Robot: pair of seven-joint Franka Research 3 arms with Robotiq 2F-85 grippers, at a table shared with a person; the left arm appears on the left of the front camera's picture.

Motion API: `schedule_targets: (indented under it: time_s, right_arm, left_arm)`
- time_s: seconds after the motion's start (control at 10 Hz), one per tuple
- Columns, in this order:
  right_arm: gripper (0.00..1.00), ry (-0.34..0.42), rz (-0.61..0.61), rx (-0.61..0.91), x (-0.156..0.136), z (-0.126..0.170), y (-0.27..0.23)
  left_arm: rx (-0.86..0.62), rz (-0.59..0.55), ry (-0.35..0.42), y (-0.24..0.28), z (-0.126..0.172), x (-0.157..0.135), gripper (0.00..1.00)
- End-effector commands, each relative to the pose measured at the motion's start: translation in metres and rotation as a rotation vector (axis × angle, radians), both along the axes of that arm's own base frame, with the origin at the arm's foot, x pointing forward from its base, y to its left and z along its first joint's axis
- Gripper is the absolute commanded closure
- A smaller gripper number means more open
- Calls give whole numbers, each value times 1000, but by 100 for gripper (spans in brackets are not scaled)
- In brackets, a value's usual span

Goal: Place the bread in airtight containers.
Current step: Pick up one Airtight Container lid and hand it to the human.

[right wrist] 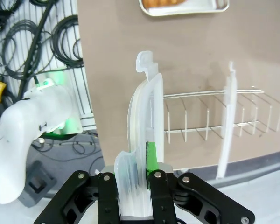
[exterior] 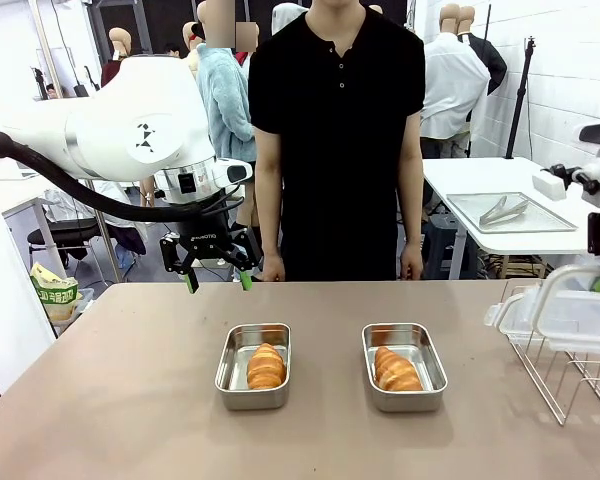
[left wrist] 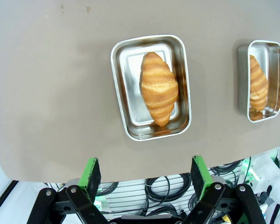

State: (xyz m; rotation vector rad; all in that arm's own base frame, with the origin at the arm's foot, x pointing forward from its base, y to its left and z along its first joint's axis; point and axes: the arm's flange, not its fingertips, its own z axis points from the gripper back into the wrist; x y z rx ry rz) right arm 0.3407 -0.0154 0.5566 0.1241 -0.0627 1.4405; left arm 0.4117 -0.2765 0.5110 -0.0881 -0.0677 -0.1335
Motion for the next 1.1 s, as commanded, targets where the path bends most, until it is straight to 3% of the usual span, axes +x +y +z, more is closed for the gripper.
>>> schedule_targets:
  time_s: [0.0, 0.4, 0.6, 0.7, 1.0]
  right_arm:
    - [100, -13, -3, 6, 8, 18, 14]
    - [100, -156, 185, -8, 15, 60, 63]
    - [100, -282, 341, -40, 19, 82, 111]
    - [100, -364, 476, -72, 25, 85, 132]
    - [100, -447, 655, -88, 64, 91, 183]
  left_arm:
    - [4, 2, -5, 1, 1, -1, 0]
    - [4, 2, -5, 1, 1, -1, 0]
    - [4, 2, -5, 1, 1, -1, 0]
    - [4, 2, -5, 1, 1, -1, 0]
    - [4, 2, -5, 1, 1, -1, 0]
